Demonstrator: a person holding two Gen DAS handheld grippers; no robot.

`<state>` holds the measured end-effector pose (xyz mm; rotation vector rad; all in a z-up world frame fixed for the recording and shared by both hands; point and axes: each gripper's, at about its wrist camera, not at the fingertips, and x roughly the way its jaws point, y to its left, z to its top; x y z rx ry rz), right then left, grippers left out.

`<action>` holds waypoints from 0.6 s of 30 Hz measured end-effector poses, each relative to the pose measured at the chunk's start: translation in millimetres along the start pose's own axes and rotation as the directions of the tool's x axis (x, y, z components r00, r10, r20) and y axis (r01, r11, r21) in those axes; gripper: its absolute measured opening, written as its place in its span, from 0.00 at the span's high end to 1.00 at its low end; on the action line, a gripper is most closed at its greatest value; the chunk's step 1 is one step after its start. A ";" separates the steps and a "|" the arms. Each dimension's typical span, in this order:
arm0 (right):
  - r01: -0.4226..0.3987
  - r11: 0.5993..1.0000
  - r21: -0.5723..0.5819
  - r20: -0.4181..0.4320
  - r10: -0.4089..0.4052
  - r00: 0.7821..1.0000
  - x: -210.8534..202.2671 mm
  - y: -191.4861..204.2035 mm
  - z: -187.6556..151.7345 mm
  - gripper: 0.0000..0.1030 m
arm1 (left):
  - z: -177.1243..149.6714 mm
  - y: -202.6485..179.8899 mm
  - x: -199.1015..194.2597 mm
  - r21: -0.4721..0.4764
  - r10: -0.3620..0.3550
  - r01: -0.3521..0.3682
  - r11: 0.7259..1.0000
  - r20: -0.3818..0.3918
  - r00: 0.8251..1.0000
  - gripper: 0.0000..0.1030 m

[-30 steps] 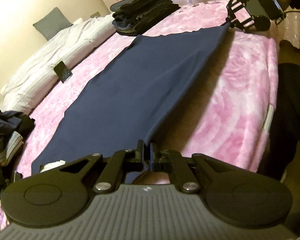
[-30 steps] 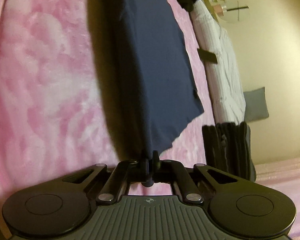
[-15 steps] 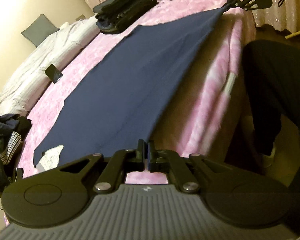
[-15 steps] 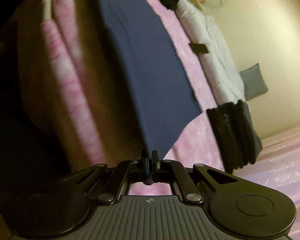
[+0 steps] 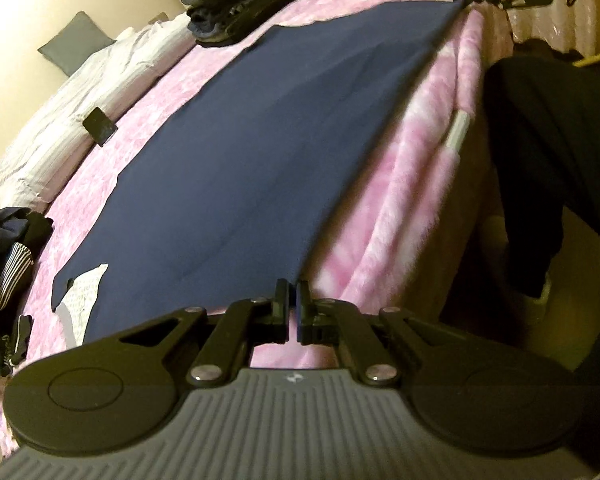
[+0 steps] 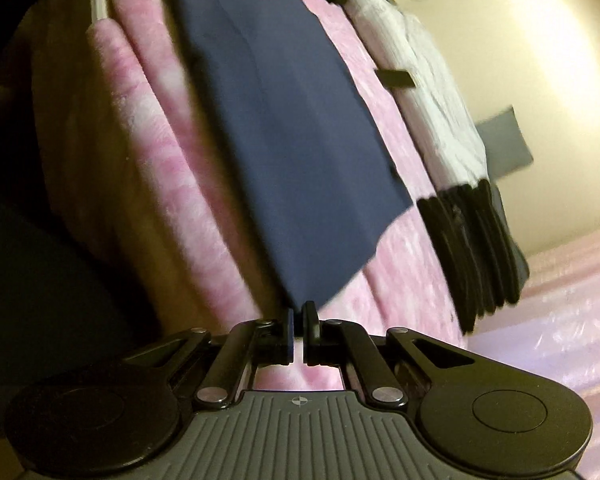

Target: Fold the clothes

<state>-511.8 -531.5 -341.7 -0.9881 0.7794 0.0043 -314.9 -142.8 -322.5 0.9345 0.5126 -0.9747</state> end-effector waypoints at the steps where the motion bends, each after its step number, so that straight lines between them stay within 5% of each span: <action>1: 0.000 0.999 0.050 0.003 0.000 1.000 -1.3 -6.5 0.0 1.00 | -2.1 1.5 -3.6 -0.006 0.001 -0.001 1.000 -0.004 1.000 0.98; 8: -0.001 0.920 0.393 0.021 -0.008 1.000 -10.1 -51.7 0.1 0.99 | 3.2 31.3 -31.3 -0.159 0.042 -0.034 0.987 0.045 0.998 0.95; 12: -0.089 0.776 0.625 0.101 0.034 0.994 2.7 -97.6 3.7 0.98 | 27.3 55.8 -21.7 -0.212 0.044 -0.025 0.977 0.083 0.996 0.95; 13: -0.122 0.725 0.678 0.128 0.047 0.991 11.5 -113.7 6.4 0.81 | 35.3 62.9 -15.9 -0.222 0.041 -0.020 0.975 0.089 0.995 0.94; 14: -0.148 0.678 0.720 0.150 0.056 0.987 24.6 -130.9 10.6 0.36 | 43.5 70.2 -8.8 -0.234 0.035 -0.012 0.972 0.094 0.995 0.90; 15: -0.174 0.629 0.758 0.173 0.063 0.983 37.8 -148.0 14.8 0.18 | 52.5 78.1 0.1 -0.248 0.027 -0.001 0.969 0.101 0.995 0.89; 18: -0.258 0.517 0.816 0.228 0.122 0.966 83.6 -190.9 31.9 0.14 | 80.9 100.2 30.2 -0.272 0.006 0.028 0.962 0.123 0.992 0.88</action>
